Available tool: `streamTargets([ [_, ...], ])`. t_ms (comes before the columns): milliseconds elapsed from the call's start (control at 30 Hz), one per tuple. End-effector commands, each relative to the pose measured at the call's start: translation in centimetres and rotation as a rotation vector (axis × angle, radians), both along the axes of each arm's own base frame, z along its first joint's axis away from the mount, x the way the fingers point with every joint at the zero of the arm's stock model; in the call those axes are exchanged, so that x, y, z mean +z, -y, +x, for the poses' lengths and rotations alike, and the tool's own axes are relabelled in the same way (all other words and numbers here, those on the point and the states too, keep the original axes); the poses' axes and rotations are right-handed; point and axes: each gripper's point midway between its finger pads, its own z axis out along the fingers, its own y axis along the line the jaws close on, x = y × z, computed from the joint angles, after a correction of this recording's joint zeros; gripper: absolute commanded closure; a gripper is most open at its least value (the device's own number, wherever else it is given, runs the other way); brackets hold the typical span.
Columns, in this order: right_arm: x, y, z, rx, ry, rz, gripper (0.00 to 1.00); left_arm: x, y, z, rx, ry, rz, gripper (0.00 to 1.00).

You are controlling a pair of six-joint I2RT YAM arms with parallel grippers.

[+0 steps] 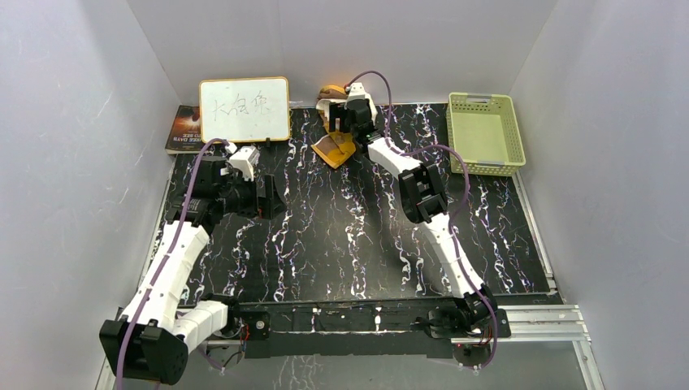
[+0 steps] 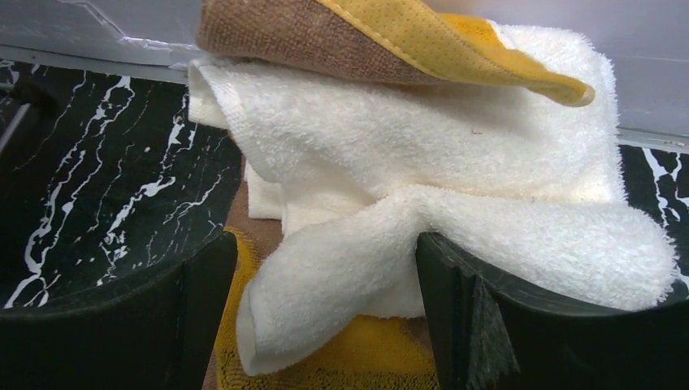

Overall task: Roll the towels
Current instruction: Pick up the towel at the corner of the board.

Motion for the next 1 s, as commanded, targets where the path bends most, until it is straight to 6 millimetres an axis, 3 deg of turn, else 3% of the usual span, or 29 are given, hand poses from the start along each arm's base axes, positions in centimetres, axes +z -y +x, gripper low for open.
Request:
streamTargets([
  [0,1.8,0.3,1.2,-0.003,0.072,-0.001,0.25,-0.2,0.2,0.5,-0.009,-0.004,-0.012,0.02],
  [67,1.0,0.5,1.1,-0.003,0.050,-0.012,0.36,-0.2,0.3,0.7,-0.007,-0.007,-0.012,0.02],
  [133,1.2,0.7,1.0,0.002,0.037,-0.014,0.64,0.0,0.3,0.9,-0.006,-0.003,-0.011,0.02],
  [200,2.8,1.1,0.8,-0.006,0.046,-0.011,0.97,0.5,0.2,1.1,-0.002,0.009,-0.011,0.01],
  [267,6.5,1.4,0.5,-0.009,0.100,0.001,1.00,1.5,0.0,1.5,0.011,0.041,-0.007,0.02],
  [433,21.3,1.4,-1.9,0.050,0.298,0.060,1.00,5.5,-0.8,3.0,0.100,0.166,-0.011,0.02],
  [533,30.5,0.3,-6.3,0.153,0.391,0.112,1.00,8.6,-1.1,3.5,0.153,0.247,-0.046,0.02],
  [633,38.1,-2.1,-13.4,0.285,0.468,0.122,1.00,11.2,-1.5,3.6,0.206,0.322,-0.079,0.02],
  [700,41.6,-3.6,-18.8,0.365,0.502,0.105,1.00,12.7,-2.1,3.7,0.251,0.364,-0.086,0.02],
  [733,42.4,-4.2,-21.6,0.404,0.497,0.111,1.00,13.6,-2.4,3.6,0.268,0.387,-0.089,0.02],
  [767,44.4,-3.5,-24.5,0.433,0.510,0.145,1.00,14.1,-2.6,3.6,0.283,0.403,-0.087,0.02],
  [867,45.4,-1.2,-30.3,0.497,0.500,0.212,1.00,15.4,-3.5,3.4,0.325,0.444,-0.078,0.02],
  [967,41.5,3.4,-31.7,0.349,0.423,0.191,1.00,15.7,-3.9,3.2,0.345,0.453,-0.071,0.02],
])
